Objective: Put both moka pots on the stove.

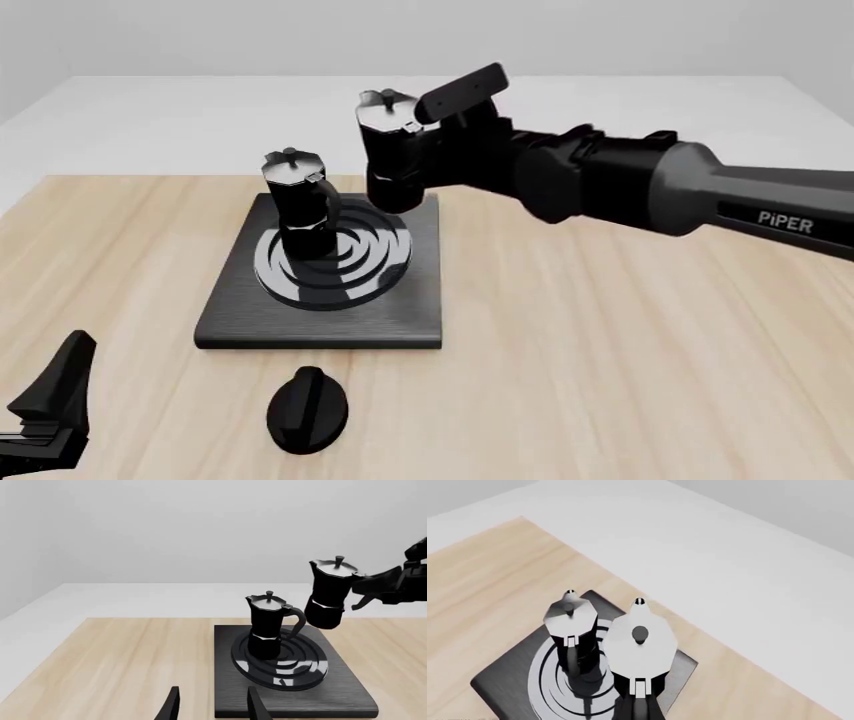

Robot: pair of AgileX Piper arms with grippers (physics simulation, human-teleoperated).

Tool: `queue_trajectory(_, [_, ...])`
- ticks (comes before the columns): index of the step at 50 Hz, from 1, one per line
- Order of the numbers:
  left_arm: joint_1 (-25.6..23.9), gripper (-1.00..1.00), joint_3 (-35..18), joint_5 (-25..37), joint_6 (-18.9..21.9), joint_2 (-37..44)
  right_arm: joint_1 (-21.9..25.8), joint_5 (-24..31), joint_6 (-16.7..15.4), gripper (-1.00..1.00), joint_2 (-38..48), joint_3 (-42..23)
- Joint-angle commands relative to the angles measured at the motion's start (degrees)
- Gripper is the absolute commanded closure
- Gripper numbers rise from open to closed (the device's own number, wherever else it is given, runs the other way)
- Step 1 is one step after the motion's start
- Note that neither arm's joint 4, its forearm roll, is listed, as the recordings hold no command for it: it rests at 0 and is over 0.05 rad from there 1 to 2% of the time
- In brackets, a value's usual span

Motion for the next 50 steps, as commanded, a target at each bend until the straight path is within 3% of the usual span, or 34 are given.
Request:
queue_trajectory(1, [0.0, -1.00, 0.0, 0.0, 0.0, 0.0, 1.3, -0.9, 0.9, 1.00, -0.9, -1.3])
queue_trajectory(50, [0.0, -1.00, 0.0, 0.0, 0.0, 0.0, 2.5, -4.1, 3.2, 1.00, 4.5, -2.2])
